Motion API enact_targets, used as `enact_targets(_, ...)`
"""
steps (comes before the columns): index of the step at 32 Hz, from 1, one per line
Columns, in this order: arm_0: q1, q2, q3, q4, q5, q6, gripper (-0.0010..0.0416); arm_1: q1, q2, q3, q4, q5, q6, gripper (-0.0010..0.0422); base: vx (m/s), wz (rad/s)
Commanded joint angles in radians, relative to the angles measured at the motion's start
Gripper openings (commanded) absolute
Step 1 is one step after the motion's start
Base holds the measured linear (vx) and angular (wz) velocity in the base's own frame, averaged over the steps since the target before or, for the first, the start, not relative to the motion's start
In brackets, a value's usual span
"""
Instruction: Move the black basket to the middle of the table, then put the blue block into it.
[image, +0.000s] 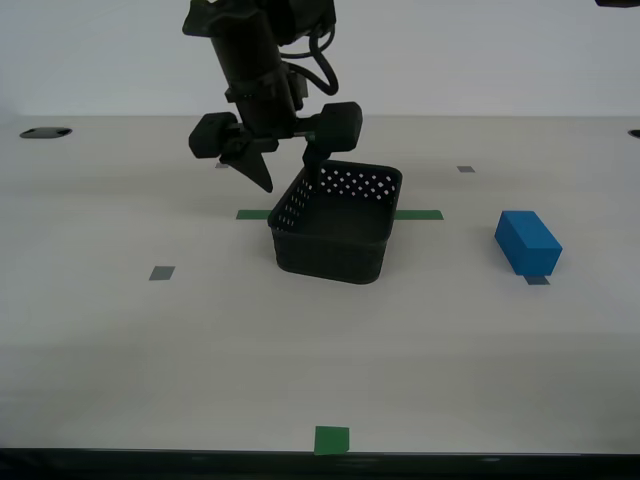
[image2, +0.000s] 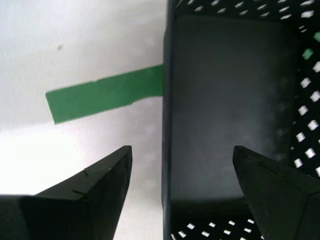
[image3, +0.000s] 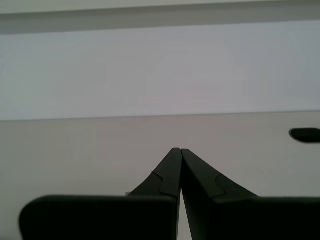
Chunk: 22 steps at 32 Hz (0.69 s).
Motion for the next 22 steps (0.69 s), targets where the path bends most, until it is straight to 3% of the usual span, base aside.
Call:
enact_targets(1, 0.001, 0.0, 0.01, -0.087, -0.052, 0.012, 0.0001, 0.007, -0.002, 0.06, -0.04, 0.002, 0.052, 0.0294, 0.0, 0.0)
enact_targets(4, 0.001, 0.0, 0.083, -0.315, -0.091, 0.011, 0.0001, 0.011, -0.002, 0.147, -0.062, 0.001, 0.063, 0.0279, 0.0, 0.0)
enact_targets(5, 0.003, 0.0, 0.138, -0.482, -0.092, 0.011, 0.0, 0.014, -0.002, 0.215, -0.061, -0.011, 0.079, 0.0261, 0.0, 0.0)
enact_targets(8, 0.005, 0.0, 0.175, -0.594, -0.123, 0.01, 0.0, 0.019, -0.002, 0.265, -0.065, -0.057, 0.116, 0.0251, 0.0, 0.0)
enact_targets(9, 0.006, 0.0, 0.194, -0.647, -0.145, 0.008, 0.0, 0.025, -0.002, 0.294, -0.082, -0.09, 0.151, 0.0249, 0.0, 0.0)
enact_targets(12, 0.008, 0.0, 0.228, -0.75, -0.206, 0.008, 0.0001, 0.055, -0.002, 0.347, -0.127, -0.165, 0.216, 0.025, 0.0, 0.0)
enact_targets(14, 0.009, 0.0, 0.235, -0.8, -0.232, 0.008, 0.0001, 0.087, -0.002, 0.377, -0.181, -0.187, 0.248, 0.0249, 0.0, 0.0)
enact_targets(22, 0.019, 0.0, 0.229, -0.88, -0.245, -0.015, 0.0002, 0.274, -0.002, 0.397, -0.303, -0.188, 0.309, 0.0249, 0.0, 0.0)
